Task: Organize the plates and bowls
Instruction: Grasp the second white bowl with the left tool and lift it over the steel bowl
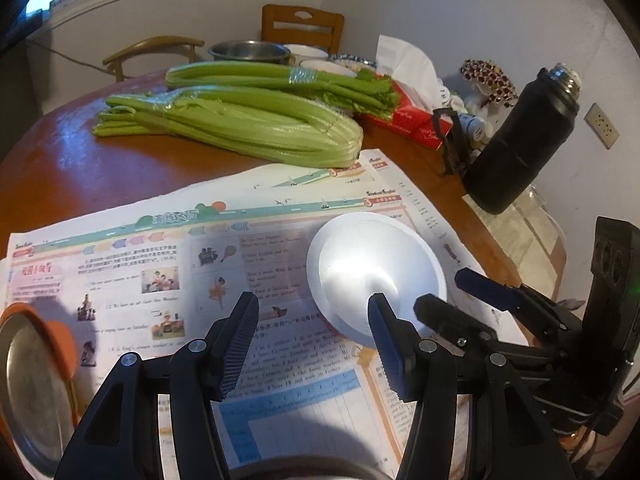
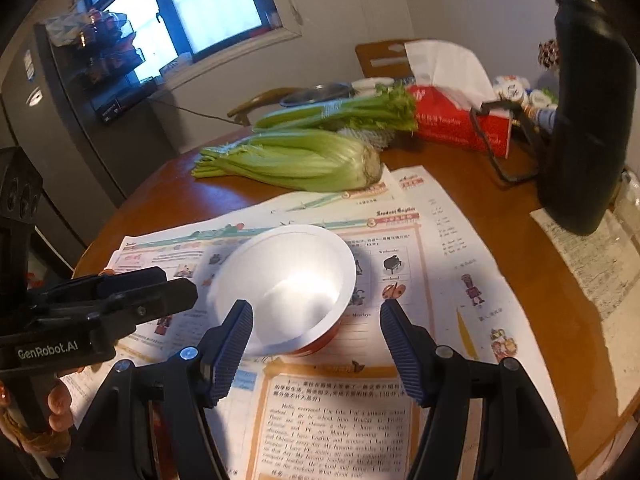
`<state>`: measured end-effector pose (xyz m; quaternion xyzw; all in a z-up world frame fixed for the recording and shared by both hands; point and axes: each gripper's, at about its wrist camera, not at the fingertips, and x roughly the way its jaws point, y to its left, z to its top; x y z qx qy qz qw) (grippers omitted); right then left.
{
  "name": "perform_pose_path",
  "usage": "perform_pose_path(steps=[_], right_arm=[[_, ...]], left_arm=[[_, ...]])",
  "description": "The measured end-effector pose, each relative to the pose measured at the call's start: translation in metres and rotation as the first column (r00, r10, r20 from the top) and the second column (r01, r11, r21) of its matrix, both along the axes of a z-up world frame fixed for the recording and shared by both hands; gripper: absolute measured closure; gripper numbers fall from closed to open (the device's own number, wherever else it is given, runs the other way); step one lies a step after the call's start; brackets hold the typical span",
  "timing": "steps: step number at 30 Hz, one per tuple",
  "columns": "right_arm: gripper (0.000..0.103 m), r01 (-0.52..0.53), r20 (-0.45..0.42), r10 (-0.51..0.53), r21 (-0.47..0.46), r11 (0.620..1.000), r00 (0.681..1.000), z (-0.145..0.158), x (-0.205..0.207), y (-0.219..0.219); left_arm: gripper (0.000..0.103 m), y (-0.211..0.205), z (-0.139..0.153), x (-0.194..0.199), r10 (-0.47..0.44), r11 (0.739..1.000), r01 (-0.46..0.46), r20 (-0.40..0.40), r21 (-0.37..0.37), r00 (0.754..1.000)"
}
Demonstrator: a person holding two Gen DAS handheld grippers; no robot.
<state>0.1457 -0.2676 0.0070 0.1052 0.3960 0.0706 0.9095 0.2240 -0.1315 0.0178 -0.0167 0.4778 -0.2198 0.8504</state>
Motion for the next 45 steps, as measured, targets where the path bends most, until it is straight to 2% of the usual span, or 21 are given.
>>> perform_pose_path(steps=[16,21,25,33,45], right_arm=[[0.036,-0.126,-0.036,0.127,0.026,0.992,0.991,-0.016,0.011,0.028],[0.036,-0.169,-0.038,0.171,0.04,0.985,0.985,-0.017,0.008,0.039],[0.036,-0.203,-0.039,0.206,0.072,0.977,0.978,-0.016,0.005,0.046],[0.036,-0.214,-0.03,0.216,0.06,0.975,0.976,-0.011,-0.001,0.053],[0.036,-0.233,0.023,0.232,0.033,0.972,0.972,0.015,-0.022,0.066]], left_arm=[[0.045,-0.003,-0.028,0.021,0.023,1.0,-0.022,-0.081,0.01,0.996],[0.045,0.0,-0.033,0.023,0.017,1.0,-0.019,-0.105,-0.012,0.994],[0.05,0.001,-0.035,0.021,0.004,0.999,-0.01,-0.131,-0.051,0.991],[0.051,0.007,-0.023,0.012,0.005,0.997,-0.012,-0.097,-0.07,0.995],[0.051,0.025,0.002,-0.011,0.017,0.994,-0.022,-0.044,-0.111,0.999]])
